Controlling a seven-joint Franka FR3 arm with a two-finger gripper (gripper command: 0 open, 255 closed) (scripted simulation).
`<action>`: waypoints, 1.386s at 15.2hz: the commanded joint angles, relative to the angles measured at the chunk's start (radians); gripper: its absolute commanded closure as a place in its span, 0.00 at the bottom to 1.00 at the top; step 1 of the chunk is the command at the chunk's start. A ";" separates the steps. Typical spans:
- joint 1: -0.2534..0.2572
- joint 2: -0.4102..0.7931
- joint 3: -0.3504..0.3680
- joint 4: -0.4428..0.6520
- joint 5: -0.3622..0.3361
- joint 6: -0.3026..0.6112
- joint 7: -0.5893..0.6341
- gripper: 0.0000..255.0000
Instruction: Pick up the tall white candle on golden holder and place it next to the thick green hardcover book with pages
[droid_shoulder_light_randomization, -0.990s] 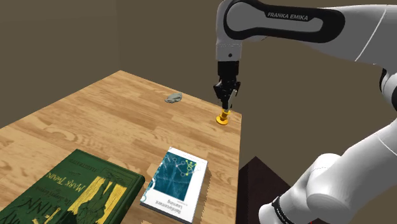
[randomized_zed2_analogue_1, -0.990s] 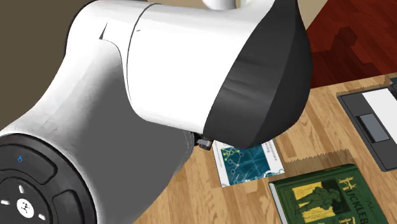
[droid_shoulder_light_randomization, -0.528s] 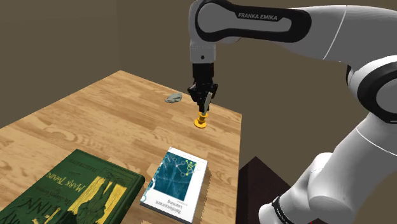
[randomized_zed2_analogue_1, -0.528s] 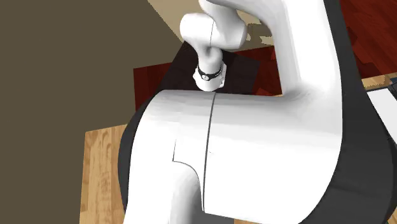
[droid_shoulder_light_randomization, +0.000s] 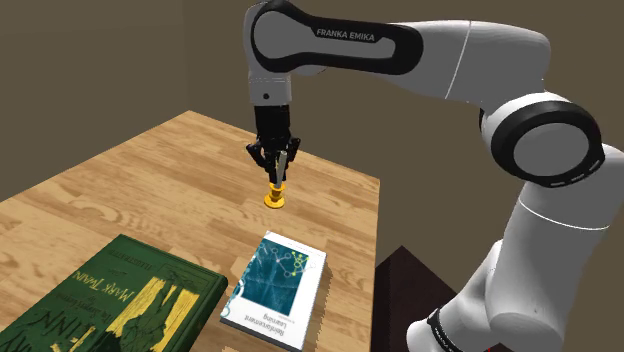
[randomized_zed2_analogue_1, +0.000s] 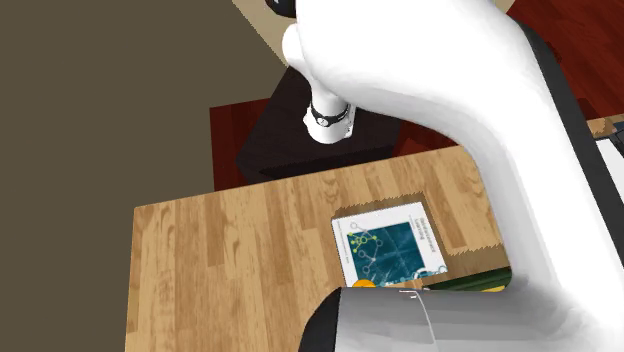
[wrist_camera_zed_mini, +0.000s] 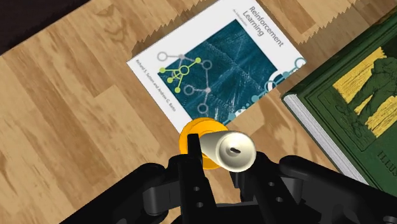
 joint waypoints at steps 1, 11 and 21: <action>0.024 0.073 0.011 0.088 -0.001 -0.010 0.036 1.00; 0.123 0.420 0.030 0.533 -0.022 -0.092 0.141 1.00; 0.117 0.408 0.026 0.378 -0.024 0.049 0.116 1.00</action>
